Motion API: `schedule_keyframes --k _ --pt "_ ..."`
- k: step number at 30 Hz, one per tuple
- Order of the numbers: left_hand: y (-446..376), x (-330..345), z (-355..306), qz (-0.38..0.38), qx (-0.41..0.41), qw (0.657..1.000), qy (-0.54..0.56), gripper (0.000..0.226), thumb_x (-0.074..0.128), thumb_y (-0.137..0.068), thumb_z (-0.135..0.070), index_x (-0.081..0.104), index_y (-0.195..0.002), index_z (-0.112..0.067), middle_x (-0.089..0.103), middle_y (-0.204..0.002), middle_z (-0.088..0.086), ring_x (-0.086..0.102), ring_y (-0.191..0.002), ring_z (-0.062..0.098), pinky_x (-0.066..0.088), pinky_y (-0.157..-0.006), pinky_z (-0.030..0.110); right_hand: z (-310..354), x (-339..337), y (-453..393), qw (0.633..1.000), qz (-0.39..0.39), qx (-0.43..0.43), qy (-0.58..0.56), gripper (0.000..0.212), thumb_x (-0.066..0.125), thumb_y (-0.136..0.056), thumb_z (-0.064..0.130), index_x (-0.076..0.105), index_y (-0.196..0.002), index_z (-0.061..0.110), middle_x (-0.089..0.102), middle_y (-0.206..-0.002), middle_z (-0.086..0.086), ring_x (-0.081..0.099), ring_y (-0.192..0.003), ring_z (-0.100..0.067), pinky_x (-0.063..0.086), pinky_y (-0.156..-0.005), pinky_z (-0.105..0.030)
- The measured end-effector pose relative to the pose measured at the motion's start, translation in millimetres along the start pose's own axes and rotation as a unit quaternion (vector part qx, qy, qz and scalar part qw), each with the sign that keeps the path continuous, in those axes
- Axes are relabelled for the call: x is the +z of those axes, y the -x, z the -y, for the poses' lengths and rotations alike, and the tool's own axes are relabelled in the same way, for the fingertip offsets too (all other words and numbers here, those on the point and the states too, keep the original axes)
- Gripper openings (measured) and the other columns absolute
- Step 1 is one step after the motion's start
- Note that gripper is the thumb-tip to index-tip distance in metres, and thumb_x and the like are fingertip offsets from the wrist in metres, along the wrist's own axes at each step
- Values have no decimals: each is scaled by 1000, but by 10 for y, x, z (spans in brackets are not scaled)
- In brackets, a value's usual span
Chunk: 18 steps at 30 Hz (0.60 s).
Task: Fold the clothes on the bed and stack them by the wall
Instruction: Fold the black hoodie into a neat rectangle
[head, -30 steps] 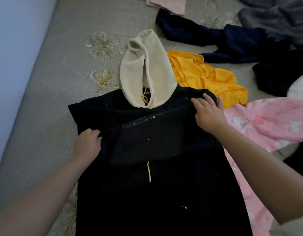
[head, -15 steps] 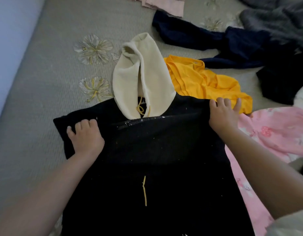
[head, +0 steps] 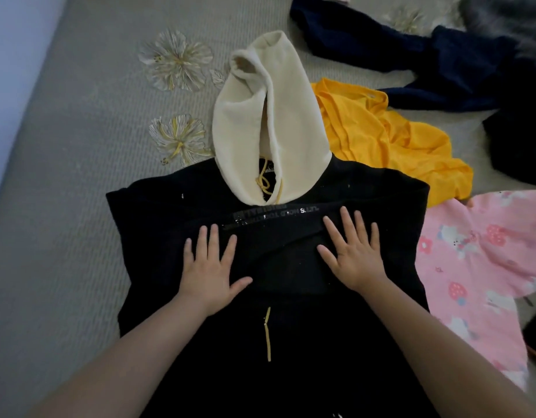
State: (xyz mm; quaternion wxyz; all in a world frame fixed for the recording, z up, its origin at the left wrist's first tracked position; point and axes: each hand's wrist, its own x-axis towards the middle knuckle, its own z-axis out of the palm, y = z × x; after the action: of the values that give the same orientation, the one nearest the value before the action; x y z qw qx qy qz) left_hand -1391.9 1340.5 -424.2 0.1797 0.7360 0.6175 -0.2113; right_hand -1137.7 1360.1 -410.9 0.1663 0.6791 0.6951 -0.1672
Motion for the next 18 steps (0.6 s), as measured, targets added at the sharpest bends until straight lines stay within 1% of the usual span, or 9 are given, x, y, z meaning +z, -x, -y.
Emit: schedule_keyframes --k 1,2,4,6,8,9,11,15,18 --pt "-24 -117 30 -49 6 998 28 78 29 -87 -64 19 -145 -13 26 -145 21 26 -133 36 27 -105 51 15 -91 -2 1000 -28 -7 3 58 26 -94 53 18 -146 29 11 -156 -8 6 -143 -28 -1 -114 -46" --pt "-60 -236 62 -122 20 991 57 68 42 -87 -57 43 -133 -7 50 -124 21 49 -112 36 44 -87 48 37 -203 -10 997 -78 -19 -6 55 32 -94 49 38 -140 20 33 -148 -14 28 -137 -33 14 -112 -50" --pt "-194 -396 178 -254 49 963 69 44 59 -81 -36 64 -102 2 63 -89 19 61 -78 35 51 -61 41 113 -434 -117 980 -185 -59 -36 42 48 -88 33 66 -109 1 64 -113 -22 60 -104 -40 43 -92 -50" --pt "-366 -487 311 -274 15 957 96 45 56 -85 -29 58 -113 6 60 -107 26 59 -98 40 48 -79 48 204 -672 -316 968 -231 -77 -57 26 59 -85 17 68 -95 -5 68 -98 -22 64 -92 -40 50 -80 -45" --pt "-517 -448 409 -210 -49 968 130 60 47 -93 -34 33 -137 4 33 -143 25 27 -135 37 20 -109 49 333 -895 -587 970 -220 -76 -66 24 55 -89 14 67 -99 -4 66 -104 -20 59 -99 -38 45 -84 -42" --pt "-579 -365 456 -188 -70 971 126 66 39 -94 -39 21 -143 1 19 -151 20 10 -141 32 7 -113 45 389 -976 -733 970 -218 -79 -74 25 51 -91 15 65 -103 -2 65 -108 -19 56 -103 -37 43 -86 -41" --pt "-661 -205 514 -170 -74 976 114 69 29 -94 -45 12 -145 -1 7 -154 15 -2 -143 26 -5 -114 39 489 -1099 -1014 970 -211 -64 -98 30 45 -94 18 61 -114 3 60 -118 -17 51 -112 -35 39 -90 -39" --pt "-729 -148 532 -188 -69 968 154 68 32 -94 -45 17 -145 -4 10 -154 12 2 -143 22 -7 -113 35 609 -1299 -1477 972 -210 -29 -104 34 43 -95 23 56 -122 6 55 -126 -14 46 -118 -32 38 -90 -36" --pt "-739 -180 540 -173 -69 969 164 70 20 -91 -49 17 -145 -5 10 -155 10 2 -143 20 -9 -112 34 652 -1461 -1806 970 -205 26 -125 38 43 -95 26 52 -127 7 52 -130 -14 44 -121 -31 36 -95 -36"
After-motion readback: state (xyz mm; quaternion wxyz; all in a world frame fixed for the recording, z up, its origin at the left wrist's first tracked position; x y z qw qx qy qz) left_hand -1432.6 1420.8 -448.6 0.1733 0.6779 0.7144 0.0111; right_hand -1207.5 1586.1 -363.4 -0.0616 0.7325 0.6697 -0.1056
